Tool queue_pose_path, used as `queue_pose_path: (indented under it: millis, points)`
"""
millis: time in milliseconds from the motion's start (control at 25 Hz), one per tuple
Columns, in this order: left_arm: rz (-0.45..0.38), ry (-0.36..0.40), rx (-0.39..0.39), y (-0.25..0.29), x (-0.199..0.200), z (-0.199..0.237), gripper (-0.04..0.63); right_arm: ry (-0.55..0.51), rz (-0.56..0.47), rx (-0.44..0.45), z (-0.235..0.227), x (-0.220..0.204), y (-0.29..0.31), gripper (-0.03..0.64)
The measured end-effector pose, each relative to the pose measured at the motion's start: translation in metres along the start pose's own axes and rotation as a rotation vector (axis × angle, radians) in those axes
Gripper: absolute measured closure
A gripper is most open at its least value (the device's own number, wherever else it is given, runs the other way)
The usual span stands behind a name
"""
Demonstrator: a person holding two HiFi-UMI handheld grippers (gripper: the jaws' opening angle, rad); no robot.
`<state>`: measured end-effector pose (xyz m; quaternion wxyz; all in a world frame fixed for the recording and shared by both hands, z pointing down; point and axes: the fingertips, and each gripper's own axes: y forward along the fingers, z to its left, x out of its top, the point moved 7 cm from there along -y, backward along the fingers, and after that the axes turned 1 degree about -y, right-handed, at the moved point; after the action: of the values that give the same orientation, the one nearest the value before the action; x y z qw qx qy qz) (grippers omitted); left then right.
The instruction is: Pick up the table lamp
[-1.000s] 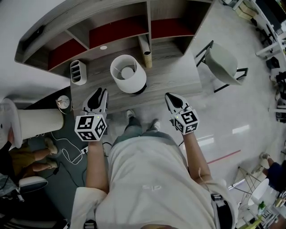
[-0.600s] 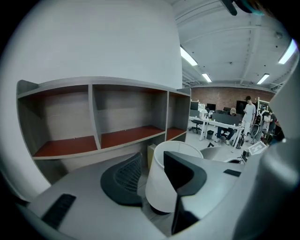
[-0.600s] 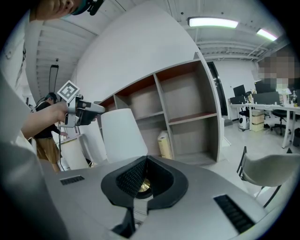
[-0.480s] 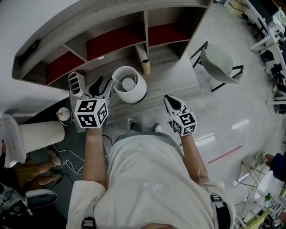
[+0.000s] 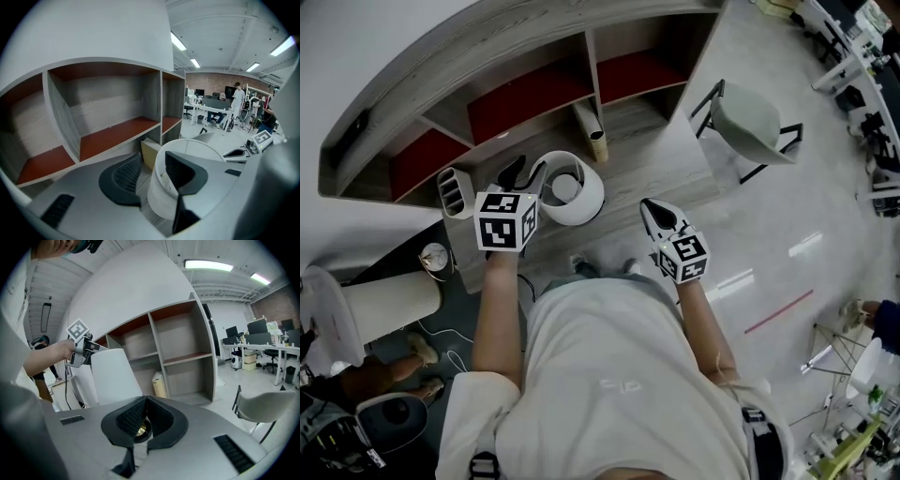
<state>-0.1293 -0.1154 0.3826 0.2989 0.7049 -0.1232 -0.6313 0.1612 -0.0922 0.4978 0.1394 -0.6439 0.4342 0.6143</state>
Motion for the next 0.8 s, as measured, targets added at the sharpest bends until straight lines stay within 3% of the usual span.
queue_pose_path:
  millis: [240,360,520,800]
  points:
    - [0.07,0.051,-0.008,0.017,-0.007,-0.005,0.416,0.009,0.001,-0.015,-0.005,-0.002,-0.001,0.588]
    - [0.066,0.03,-0.015,0.018,-0.01,-0.003,0.427,0.013,0.005,-0.015,-0.006,-0.003,0.001,0.589]
    - [0.059,0.015,-0.014,0.018,-0.011,-0.001,0.529,0.014,0.016,-0.009,-0.006,-0.005,0.007,0.588]
    - [0.048,0.015,0.02,0.012,-0.018,0.016,0.552,0.012,0.036,0.01,-0.005,-0.009,0.017,0.589]
